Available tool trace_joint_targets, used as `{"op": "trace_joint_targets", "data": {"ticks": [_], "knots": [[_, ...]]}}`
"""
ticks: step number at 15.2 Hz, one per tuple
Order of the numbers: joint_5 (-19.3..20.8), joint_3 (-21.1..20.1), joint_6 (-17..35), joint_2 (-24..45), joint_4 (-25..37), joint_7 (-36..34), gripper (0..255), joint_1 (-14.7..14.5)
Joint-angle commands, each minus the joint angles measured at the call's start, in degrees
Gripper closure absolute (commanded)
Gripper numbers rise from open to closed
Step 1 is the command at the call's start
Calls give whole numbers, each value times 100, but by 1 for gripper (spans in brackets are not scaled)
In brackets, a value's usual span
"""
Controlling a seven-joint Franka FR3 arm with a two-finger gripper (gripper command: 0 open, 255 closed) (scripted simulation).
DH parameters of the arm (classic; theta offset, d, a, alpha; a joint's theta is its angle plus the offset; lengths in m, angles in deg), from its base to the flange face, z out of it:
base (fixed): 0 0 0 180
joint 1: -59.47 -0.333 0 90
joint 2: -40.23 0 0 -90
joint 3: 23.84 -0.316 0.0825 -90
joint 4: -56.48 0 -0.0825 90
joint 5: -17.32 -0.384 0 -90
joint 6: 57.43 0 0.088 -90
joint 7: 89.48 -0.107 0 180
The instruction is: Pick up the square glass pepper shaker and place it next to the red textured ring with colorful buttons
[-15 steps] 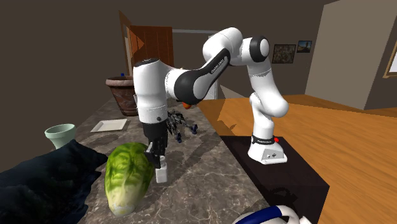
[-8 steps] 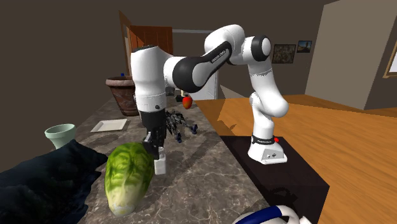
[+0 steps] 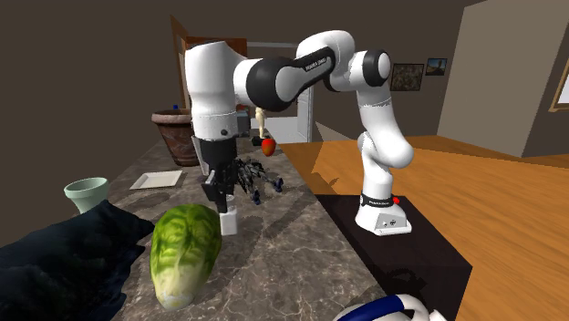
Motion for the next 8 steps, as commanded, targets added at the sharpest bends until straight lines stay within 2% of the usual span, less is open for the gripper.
{"op": "trace_joint_targets", "data": {"ticks": [1, 8], "knots": [[-6, -9, -149, -3, 145, -3, 255, -18], [-20, -26, -684, -10, 677, 25, 255, -60]]}}
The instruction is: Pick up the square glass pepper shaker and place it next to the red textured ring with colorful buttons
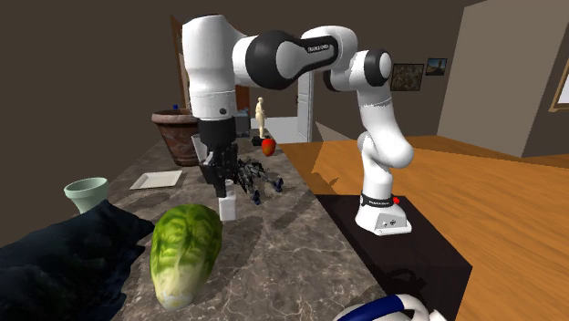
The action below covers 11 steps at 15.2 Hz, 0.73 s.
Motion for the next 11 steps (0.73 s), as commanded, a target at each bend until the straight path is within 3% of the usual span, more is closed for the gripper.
{"op": "trace_joint_targets", "data": {"ticks": [1, 3, 11], "knots": [[6, -1, -181, 26, 205, 15, 255, -16], [7, -3, -282, 33, 313, 18, 255, -27], [-552, 283, 229, -1310, -1383, 1115, 255, 856]]}}
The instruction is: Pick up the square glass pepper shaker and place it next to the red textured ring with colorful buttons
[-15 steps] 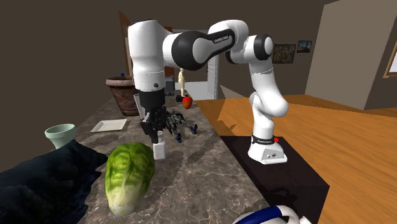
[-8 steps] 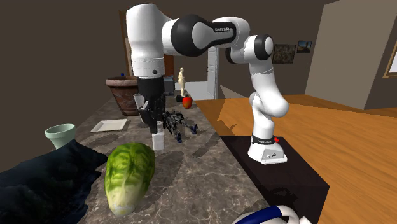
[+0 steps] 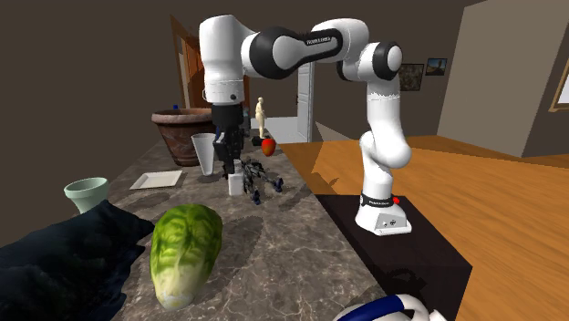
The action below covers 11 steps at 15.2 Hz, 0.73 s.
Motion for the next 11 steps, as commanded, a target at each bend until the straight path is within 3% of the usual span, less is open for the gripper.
{"op": "trace_joint_targets", "data": {"ticks": [1, 11], "knots": [[-135, 107, 121, -339, -422, 317, 255, 198], [-426, 819, 359, -1386, -1615, 1785, 255, 887]]}}
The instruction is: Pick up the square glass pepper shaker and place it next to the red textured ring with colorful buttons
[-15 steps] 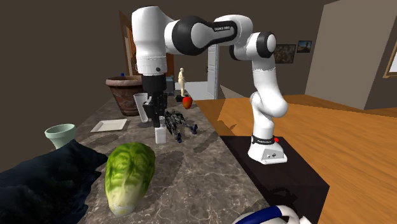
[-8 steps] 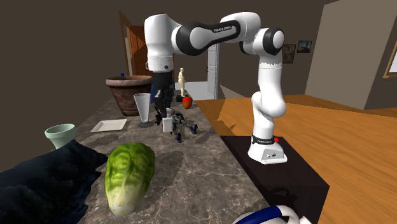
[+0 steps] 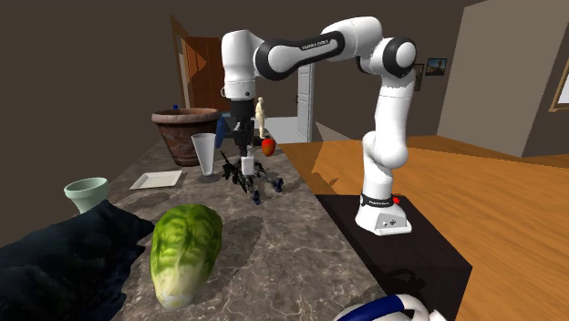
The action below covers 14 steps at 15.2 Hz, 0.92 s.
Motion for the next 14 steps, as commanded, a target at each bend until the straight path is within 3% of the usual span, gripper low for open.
{"op": "trace_joint_targets", "data": {"ticks": [1, 14], "knots": [[-15, 144, 12, -139, -142, 277, 255, 113], [127, 1217, 117, -520, -587, 2090, 255, 896]]}}
